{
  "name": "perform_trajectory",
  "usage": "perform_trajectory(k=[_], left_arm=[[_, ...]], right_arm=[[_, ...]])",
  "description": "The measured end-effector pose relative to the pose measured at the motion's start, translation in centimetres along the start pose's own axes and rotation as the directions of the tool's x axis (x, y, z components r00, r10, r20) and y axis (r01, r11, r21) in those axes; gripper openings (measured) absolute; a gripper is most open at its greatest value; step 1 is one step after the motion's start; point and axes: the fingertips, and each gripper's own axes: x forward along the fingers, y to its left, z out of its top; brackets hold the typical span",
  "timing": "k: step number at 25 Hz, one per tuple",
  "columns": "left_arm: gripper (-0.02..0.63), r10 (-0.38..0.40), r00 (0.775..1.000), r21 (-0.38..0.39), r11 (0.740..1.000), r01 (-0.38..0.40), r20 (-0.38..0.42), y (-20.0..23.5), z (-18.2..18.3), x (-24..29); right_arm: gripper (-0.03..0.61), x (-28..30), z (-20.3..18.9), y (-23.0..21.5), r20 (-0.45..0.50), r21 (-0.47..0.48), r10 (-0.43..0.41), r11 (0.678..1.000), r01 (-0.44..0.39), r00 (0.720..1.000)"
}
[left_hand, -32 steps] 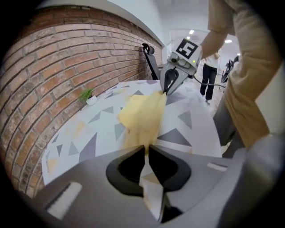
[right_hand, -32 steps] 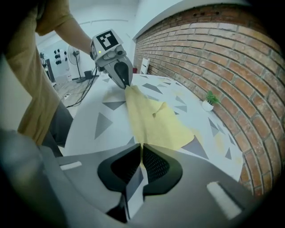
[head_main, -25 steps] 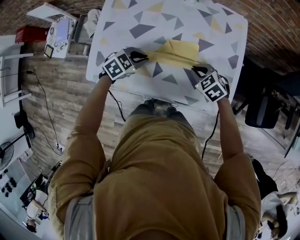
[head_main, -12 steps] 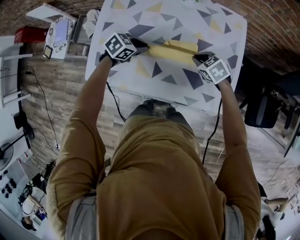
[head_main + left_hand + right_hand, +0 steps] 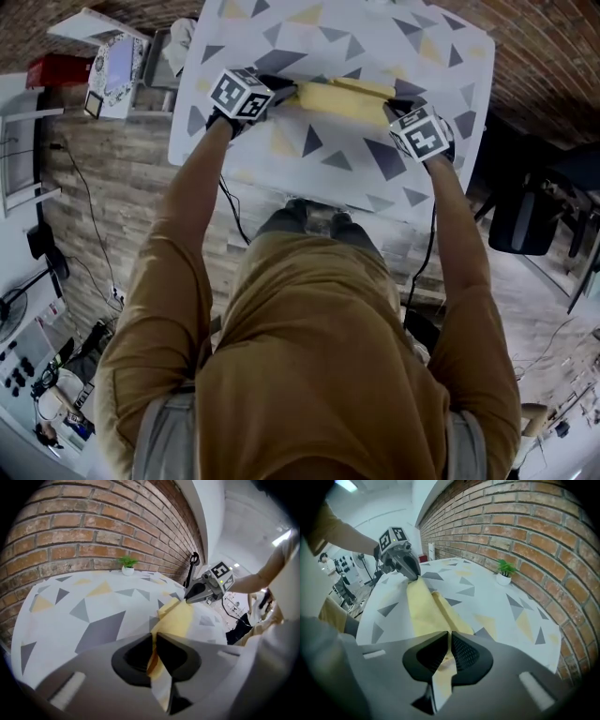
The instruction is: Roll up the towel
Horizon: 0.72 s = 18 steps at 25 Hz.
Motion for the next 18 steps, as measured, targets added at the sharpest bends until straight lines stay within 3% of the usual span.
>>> perform_trajectory(k=[7, 14, 18], left_arm=[[0.092, 0.12, 0.993, 0.009, 0.993, -0.12, -0.005, 1.1, -0.9, 0.7], [0.092, 0.247, 0.969, 0.096, 0.965, -0.244, -0.022, 1.8, -1.6, 1.0], [0.12, 0.287, 0.958, 0.085, 0.954, -0.286, 0.0, 2.7, -1.9, 0.1]], right_arm=[[0.029, 1.9, -0.7, -1.2, 0.008, -0.04, -0.143, 0.989, 0.144, 0.99], [0.045, 2.5, -1.1, -1.7, 0.019, -0.049, -0.205, 0.977, 0.205, 0.979], [0.069, 1.5, -1.0, -2.9, 0.041, -0.016, -0.243, 0.97, 0.244, 0.969]])
